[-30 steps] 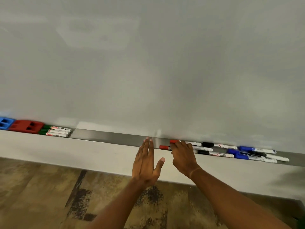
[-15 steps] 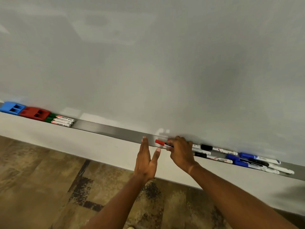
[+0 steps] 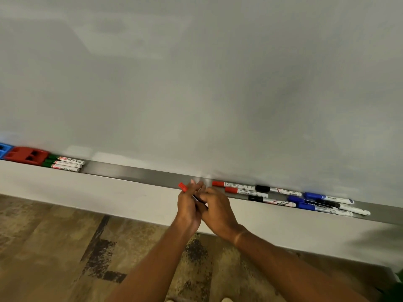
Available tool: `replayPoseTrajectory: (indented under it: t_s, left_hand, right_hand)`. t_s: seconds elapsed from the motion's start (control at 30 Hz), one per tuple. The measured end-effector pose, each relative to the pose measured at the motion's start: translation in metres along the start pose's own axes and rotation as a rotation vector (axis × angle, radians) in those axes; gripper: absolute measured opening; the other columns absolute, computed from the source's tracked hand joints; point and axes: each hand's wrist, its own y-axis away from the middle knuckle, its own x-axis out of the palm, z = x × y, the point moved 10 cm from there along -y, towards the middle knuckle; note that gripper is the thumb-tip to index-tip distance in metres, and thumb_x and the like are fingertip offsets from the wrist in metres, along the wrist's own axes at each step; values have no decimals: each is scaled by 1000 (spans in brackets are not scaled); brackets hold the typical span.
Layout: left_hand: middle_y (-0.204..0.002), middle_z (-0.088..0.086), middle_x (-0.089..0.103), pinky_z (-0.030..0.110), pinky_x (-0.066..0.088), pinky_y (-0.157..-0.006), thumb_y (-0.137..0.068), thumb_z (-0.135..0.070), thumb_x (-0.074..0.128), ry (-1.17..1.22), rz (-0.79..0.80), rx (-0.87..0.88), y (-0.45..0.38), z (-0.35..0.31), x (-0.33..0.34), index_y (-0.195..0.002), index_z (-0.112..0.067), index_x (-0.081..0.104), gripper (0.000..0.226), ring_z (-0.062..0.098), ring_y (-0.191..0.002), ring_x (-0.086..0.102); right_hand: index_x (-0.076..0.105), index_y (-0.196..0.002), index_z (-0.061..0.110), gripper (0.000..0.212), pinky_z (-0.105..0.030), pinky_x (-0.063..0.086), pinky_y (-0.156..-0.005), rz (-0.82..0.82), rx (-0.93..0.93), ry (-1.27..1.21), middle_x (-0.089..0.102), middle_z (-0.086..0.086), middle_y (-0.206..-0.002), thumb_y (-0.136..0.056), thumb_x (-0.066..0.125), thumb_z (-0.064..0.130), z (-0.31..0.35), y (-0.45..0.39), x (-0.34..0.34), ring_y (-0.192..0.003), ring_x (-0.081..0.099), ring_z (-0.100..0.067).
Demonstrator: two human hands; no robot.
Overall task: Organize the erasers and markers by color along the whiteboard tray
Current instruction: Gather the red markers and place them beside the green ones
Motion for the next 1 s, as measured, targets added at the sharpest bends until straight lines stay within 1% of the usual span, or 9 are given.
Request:
replayPoseTrajectory:
  t_s: [0.07, 0.13, 0.27, 0.37, 0.43, 0.5, 0.67, 0.8, 1.0]
  left_hand:
    - [-124, 15, 64, 32, 48, -97, -96, -27, 52, 50, 3, -48, 2, 6, 0, -126, 3, 56, 42, 25, -115, 62]
    - [-127, 15, 62, 29, 49, -94, -98, -21, 49, 72, -7, -62, 3, 8, -2, -129, 2, 54, 39, 24, -117, 60]
    - [-130, 17, 60, 32, 50, -89, -100, -16, 43, 143, -28, -67, 1, 10, -7, -131, 2, 50, 37, 26, -119, 58]
    - [-129, 23, 58, 35, 50, -90, -100, -14, 43, 193, -37, -48, -2, 7, -9, -131, 6, 48, 37, 31, -117, 58]
    - [-127, 22, 60, 35, 50, -90, -100, -14, 43, 206, -39, -38, -2, 7, -12, -127, 6, 51, 35, 29, -111, 63]
    - [-123, 20, 64, 34, 51, -87, -100, -15, 44, 206, -43, -29, -2, 6, -16, -124, 4, 54, 32, 25, -104, 67]
    - [-115, 16, 69, 33, 52, -86, -100, -17, 46, 179, -41, -27, -2, 4, -22, -116, 1, 59, 28, 24, -103, 68]
    - [-107, 13, 73, 35, 50, -94, -100, -17, 45, 154, -29, -23, -1, 2, -24, -112, -1, 60, 26, 22, -99, 70]
    - [-106, 13, 74, 34, 50, -92, -99, -16, 46, 142, -26, -24, -3, -2, -28, -112, -1, 61, 25, 21, -98, 71]
  right_hand:
    - [70, -108, 10, 21, 1, 31, -82, 35, -16, 6, 69, -5, -105, -92, 59, 12, 1, 3, 5, -95, 57, -7]
    - [69, -113, 10, 24, -6, 36, -88, 84, -24, 3, 67, -5, -112, -93, 56, 14, 0, 6, 12, -103, 58, -11]
    - [69, -109, 18, 24, -10, 41, -82, 154, -82, 24, 67, 2, -103, -89, 56, 19, -7, 9, 10, -94, 56, -8]
    - [71, -100, 15, 18, -27, 50, -80, 74, -92, 236, 69, -3, -95, -87, 58, 17, -29, -2, -11, -90, 61, -18]
    - [72, -101, 12, 21, -32, 51, -82, 39, -35, 400, 71, -7, -96, -83, 59, 8, -51, -14, -25, -90, 64, -24]
    - [70, -99, 9, 21, -35, 52, -79, 85, 26, 519, 70, -9, -93, -82, 59, 4, -71, -23, -30, -89, 64, -27]
    - [67, -95, 10, 19, -35, 46, -79, 232, 15, 700, 66, -10, -95, -82, 54, 3, -80, -35, -12, -91, 60, -29]
    - [66, -97, 10, 20, -37, 45, -83, 313, 15, 786, 65, -11, -99, -83, 54, 2, -81, -38, 5, -95, 59, -30]
    - [65, -100, 12, 20, -36, 43, -85, 314, -9, 805, 65, -10, -101, -86, 53, 4, -79, -41, 11, -98, 59, -29]
